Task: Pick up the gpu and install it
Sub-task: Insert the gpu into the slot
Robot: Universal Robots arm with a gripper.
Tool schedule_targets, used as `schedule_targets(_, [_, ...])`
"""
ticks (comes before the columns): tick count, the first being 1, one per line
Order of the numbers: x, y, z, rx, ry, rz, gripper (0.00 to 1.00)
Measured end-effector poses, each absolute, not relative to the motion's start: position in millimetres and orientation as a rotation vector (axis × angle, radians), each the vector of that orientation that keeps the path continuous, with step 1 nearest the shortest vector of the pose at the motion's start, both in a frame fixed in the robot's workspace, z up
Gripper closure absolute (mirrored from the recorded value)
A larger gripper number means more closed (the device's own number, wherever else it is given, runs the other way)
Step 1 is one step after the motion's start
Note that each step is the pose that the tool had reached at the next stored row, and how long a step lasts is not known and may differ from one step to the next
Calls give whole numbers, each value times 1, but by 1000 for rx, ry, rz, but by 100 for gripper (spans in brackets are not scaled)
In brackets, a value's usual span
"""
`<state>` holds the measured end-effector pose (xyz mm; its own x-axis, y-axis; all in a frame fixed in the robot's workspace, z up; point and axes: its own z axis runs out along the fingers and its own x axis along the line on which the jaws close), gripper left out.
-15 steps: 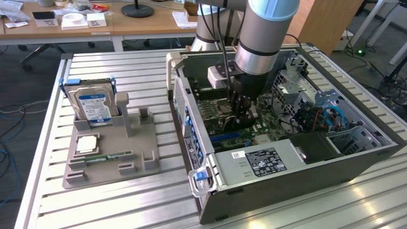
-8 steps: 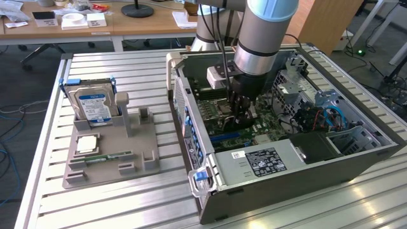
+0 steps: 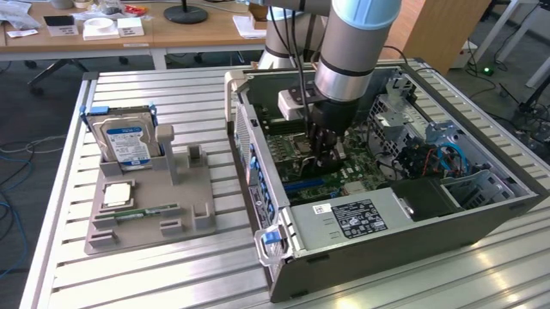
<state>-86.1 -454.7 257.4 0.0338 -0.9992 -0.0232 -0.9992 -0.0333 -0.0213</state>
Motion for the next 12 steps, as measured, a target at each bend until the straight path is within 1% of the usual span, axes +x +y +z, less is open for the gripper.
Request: schedule_targets(12, [-89, -455, 253, -2233, 2160, -2, 74])
